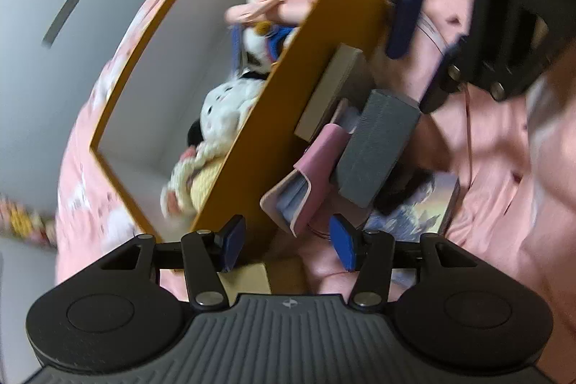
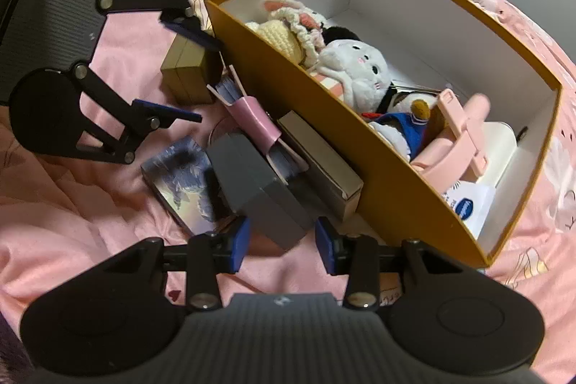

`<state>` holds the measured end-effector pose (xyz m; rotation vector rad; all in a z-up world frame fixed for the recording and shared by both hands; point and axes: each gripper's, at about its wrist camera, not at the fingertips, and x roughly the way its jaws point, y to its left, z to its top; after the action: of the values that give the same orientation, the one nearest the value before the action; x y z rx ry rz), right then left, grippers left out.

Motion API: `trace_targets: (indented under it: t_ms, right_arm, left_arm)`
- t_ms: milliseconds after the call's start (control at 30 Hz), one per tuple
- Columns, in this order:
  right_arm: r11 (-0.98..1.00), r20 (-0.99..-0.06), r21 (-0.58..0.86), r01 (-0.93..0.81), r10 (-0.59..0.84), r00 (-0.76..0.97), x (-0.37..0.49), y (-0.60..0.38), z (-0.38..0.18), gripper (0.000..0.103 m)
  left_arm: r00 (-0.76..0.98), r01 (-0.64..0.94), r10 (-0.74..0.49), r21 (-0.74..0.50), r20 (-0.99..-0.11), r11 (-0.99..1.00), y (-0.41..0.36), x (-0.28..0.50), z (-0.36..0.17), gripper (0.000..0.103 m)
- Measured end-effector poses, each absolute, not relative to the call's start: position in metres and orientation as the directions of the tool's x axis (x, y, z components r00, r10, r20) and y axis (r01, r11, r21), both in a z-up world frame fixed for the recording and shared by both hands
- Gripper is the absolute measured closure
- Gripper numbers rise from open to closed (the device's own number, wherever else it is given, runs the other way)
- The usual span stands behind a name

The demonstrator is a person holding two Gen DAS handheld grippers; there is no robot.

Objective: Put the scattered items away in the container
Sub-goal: 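Grasp the pink card holder with the left tool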

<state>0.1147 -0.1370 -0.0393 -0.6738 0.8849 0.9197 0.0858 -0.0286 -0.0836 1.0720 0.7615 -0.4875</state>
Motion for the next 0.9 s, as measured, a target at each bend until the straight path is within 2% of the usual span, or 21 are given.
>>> trace_targets:
  t_ms: [233,300,367,467,600,900]
  right_arm:
    - [0.438,-0.879,-0.087,-0.895,0.389,0.276,0.121,-0.135,-0.042,0.059]
    - [0.432,-0.881,-0.084,-0.898,0.388,0.27,0.12,-0.135,-0.044,0.058]
    - [0.431,-0.884,-0.082,-0.899,0.385,0.265,0.12,-0.134,-0.046,0.058]
    - [0.425,-0.888,-0.081,-0.902,0.38,0.259,0.121,-0.134,-0.048,0.057]
    - [0.415,-0.89,-0.1,-0.905,0.369,0.267,0.124,-0.137,-0.046,0.057]
    - [0.4,-0.833,-0.23,-0.887,0.39,0.392,0.134,-0.143,-0.022,0.065]
  left_arm:
    - [0.646,0.742,-0.024,0.621,-0.763,0.253,-0.038,0.094,-0.096,0.042]
    - [0.634,0.755,-0.017,0.614,-0.773,0.23,-0.04,0.097,-0.102,0.045]
    - [0.626,0.762,-0.011,0.608,-0.78,0.222,-0.04,0.102,-0.106,0.051]
    - [0.608,0.768,-0.005,0.586,-0.794,0.257,-0.039,0.108,-0.109,0.065]
    - [0.585,0.782,-0.016,0.558,-0.811,0.279,-0.036,0.108,-0.107,0.074]
    - [0.57,0.771,-0.029,0.523,-0.821,0.363,-0.029,0.111,-0.105,0.076]
